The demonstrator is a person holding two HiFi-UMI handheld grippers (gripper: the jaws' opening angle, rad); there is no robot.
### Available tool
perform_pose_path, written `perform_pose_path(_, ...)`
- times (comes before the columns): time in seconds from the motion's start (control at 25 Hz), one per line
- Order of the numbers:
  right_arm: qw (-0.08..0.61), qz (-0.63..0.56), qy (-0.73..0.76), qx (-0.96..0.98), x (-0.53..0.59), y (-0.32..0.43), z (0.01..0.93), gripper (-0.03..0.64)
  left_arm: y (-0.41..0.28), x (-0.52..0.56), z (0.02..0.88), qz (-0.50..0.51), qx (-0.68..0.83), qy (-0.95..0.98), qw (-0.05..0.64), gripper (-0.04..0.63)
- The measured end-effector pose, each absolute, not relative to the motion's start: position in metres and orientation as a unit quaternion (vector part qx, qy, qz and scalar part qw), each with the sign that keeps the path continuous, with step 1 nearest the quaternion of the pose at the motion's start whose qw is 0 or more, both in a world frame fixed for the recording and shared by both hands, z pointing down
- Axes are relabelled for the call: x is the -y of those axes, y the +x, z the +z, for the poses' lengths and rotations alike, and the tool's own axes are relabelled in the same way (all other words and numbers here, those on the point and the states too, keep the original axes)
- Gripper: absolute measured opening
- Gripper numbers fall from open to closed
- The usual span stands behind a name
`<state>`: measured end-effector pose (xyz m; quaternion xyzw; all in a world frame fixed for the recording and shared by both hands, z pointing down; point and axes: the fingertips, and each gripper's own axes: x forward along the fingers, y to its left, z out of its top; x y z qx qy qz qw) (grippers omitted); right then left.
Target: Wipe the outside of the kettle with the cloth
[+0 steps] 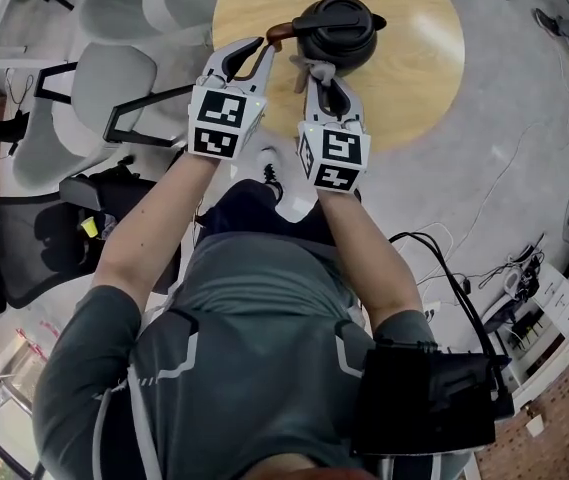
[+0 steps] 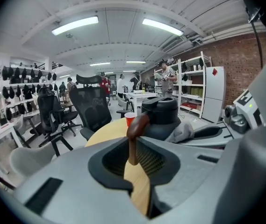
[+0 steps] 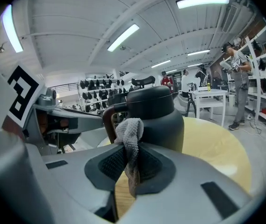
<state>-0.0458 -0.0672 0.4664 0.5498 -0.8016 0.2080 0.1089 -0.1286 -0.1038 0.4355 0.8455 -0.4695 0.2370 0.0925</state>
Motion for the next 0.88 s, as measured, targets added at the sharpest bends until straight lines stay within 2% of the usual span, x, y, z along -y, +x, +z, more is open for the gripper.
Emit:
perform_pose_path(0.4, 0.131, 0.218, 0.487, 0.836, 0.062, -0.021, 0.469, 0.058, -0.125, 0.1, 0.434, 0.214, 0.52, 0.813, 0.152, 0.052)
perform_pose_path(0.88, 0.15, 0.231, 0.451, 0.849, 0.076, 0.024, 0.473, 0.058, -0.121, 0.099, 0.434, 0.218, 0.567, 0.774, 0.179, 0.052)
